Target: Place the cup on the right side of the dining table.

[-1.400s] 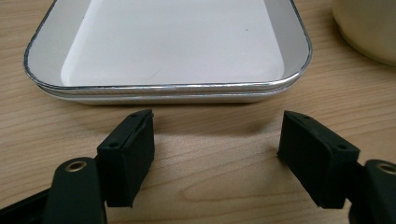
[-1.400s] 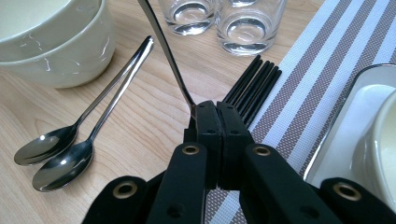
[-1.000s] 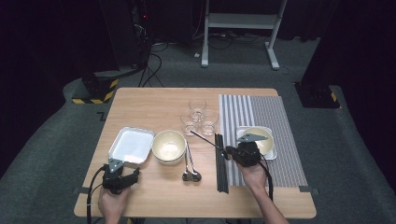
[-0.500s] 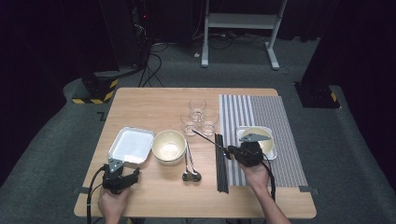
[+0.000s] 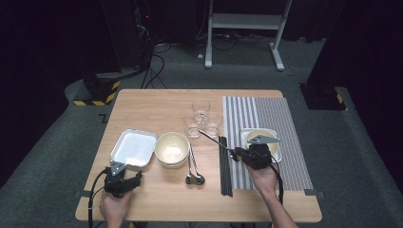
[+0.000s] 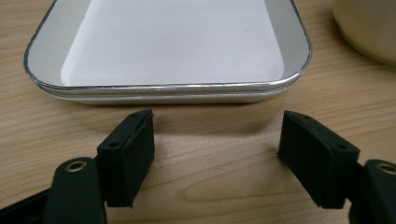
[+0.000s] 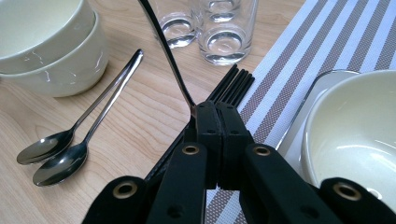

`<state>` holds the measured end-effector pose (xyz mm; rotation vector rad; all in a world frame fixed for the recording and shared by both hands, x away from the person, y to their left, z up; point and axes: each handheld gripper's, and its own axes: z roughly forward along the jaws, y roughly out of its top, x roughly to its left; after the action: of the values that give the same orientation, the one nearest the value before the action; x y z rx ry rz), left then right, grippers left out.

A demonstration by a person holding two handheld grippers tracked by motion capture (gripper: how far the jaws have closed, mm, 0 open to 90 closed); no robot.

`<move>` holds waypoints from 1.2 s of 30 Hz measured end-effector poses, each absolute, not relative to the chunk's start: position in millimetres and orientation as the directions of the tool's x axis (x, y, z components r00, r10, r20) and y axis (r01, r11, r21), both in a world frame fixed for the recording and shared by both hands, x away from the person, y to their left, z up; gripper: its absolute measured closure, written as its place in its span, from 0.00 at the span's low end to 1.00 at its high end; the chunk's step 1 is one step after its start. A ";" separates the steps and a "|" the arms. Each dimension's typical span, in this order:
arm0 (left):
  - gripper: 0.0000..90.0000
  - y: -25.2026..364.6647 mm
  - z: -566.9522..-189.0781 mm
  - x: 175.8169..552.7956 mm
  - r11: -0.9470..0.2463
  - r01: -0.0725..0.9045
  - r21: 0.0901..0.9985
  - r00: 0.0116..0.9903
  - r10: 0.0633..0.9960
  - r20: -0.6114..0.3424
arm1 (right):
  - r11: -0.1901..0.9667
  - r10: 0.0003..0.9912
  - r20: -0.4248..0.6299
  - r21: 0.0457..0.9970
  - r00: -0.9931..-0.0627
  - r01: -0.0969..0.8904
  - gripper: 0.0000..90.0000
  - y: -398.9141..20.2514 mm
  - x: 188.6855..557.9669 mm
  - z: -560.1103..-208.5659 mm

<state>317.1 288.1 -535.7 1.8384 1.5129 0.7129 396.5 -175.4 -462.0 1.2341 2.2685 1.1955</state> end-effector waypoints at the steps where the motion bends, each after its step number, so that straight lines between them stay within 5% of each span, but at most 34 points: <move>1: 0.30 287.9 -535.7 317.1 -0.128 0.632 0.765 0.187 0.982 0.010 | 0.285 0.799 0.125 0.782 -0.588 0.554 1.00 -176.0 396.5 -461.7; 36: 0.30 288.2 -535.8 317.1 -0.127 0.632 0.765 0.188 0.982 0.007 | 0.254 0.829 0.105 0.805 -0.550 0.536 1.00 -197.2 395.5 -449.4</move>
<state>317.1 288.2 -535.8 1.8371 1.5127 0.7118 395.5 -197.2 -449.4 1.2523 2.1905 1.1969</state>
